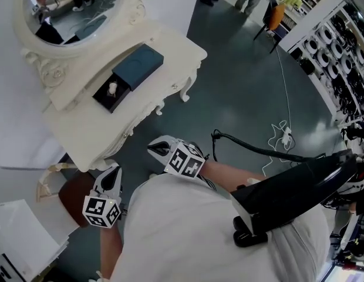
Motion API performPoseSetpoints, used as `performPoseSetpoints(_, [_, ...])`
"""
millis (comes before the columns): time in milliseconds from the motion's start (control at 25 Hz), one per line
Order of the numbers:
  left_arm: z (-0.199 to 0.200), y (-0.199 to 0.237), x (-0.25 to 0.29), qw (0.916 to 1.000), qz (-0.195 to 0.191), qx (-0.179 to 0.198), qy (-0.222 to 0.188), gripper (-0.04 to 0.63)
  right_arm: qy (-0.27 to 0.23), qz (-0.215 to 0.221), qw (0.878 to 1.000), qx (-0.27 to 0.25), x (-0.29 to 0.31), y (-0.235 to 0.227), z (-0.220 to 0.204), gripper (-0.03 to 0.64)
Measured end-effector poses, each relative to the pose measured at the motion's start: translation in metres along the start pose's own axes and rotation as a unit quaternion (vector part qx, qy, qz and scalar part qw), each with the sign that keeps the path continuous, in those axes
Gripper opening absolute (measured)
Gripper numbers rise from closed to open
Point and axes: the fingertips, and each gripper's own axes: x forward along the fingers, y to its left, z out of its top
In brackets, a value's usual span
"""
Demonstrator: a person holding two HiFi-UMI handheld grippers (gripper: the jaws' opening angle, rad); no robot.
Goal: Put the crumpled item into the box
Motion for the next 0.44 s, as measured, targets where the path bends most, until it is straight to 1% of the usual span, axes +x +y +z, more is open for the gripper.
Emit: performPoseSetpoints(440, [0.008,-0.001,0.015,1.0,-0.002,-0.005,0.008,0.002,0.002,0.005,1.0,0.003,-0.004,-0.014,-0.002,0.0])
